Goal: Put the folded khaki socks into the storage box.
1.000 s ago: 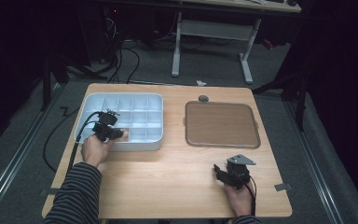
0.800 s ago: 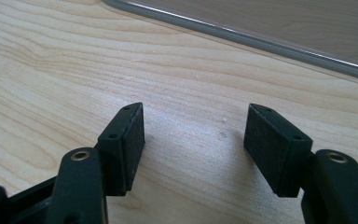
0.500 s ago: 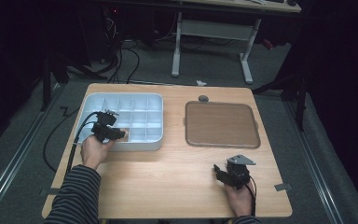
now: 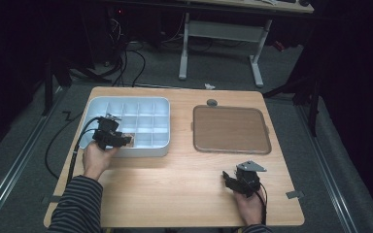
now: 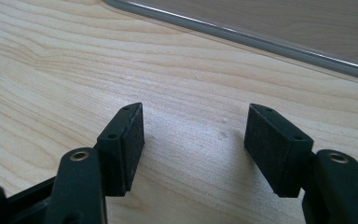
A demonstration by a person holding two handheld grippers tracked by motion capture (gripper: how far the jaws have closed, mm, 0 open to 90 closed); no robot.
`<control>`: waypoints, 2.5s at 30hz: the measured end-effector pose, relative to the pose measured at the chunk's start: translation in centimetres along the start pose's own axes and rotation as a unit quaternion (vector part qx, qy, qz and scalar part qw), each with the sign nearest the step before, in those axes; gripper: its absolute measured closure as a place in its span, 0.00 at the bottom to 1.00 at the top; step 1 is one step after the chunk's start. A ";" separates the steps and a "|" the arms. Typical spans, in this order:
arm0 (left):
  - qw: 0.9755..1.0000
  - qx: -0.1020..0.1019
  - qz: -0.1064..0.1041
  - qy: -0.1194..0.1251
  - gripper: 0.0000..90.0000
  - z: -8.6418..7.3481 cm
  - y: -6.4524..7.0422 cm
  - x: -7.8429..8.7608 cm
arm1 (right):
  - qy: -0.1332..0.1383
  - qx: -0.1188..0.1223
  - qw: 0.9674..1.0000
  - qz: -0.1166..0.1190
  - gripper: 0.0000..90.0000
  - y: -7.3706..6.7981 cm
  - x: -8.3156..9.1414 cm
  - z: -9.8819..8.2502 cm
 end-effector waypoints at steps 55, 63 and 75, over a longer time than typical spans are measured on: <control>0.991 0.023 -0.052 0.122 0.50 -3.3 1.9 6.8 | 0.001 -0.001 1.000 0.000 0.43 0.0 -0.1 0.1; 0.988 0.034 -0.062 0.136 0.50 -4.5 2.6 6.7 | 0.001 -0.001 1.000 -0.001 0.43 0.0 -0.1 0.1; 0.986 0.041 -0.068 0.146 0.50 -5.9 3.2 6.6 | 0.001 -0.001 1.000 -0.001 0.43 0.0 -0.1 0.1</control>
Point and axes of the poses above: each handheld gripper's, and its own axes: x roughly backward along the jaws, z roughly out of its top, y roughly to its right, the point moved 8 cm from there along -x, roughly forward along the jaws, and after that the axes turned 1 degree about y, right-handed, at the moved point
